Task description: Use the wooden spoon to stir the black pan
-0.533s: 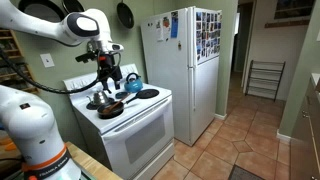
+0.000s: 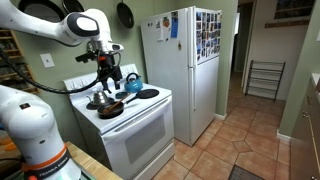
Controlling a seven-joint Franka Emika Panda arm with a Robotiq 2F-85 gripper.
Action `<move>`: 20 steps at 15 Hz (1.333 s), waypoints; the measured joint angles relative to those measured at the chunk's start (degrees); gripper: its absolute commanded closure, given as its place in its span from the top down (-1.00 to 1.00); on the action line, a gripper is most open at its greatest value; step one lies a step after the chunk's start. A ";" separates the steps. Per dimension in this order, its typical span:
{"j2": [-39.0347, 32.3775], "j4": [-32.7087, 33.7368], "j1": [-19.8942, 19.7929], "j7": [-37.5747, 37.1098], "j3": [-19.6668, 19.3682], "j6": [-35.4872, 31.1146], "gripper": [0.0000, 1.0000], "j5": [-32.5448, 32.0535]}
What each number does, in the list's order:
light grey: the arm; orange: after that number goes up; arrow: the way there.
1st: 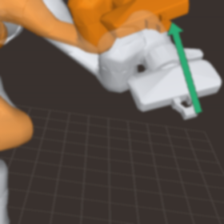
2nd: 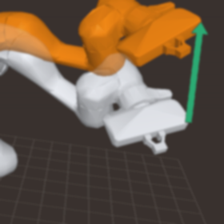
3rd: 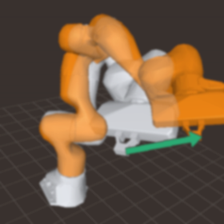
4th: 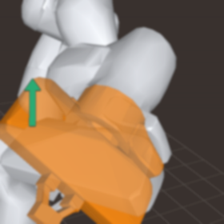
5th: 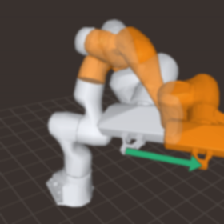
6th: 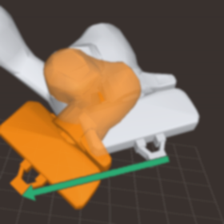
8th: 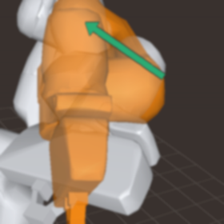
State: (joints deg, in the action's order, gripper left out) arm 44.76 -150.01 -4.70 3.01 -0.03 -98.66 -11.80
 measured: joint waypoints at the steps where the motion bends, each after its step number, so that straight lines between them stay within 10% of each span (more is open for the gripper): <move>1: 0.00 0.00 0.00 0.00 0.00 0.00 1.00 0.00; 10: -2.80 3.33 1.48 1.45 0.34 -0.86 1.00 -0.57; 20: -34.90 23.65 14.02 5.22 6.69 -11.59 1.00 8.76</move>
State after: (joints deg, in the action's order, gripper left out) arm 9.87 -126.36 9.32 8.23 6.66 -110.25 -3.04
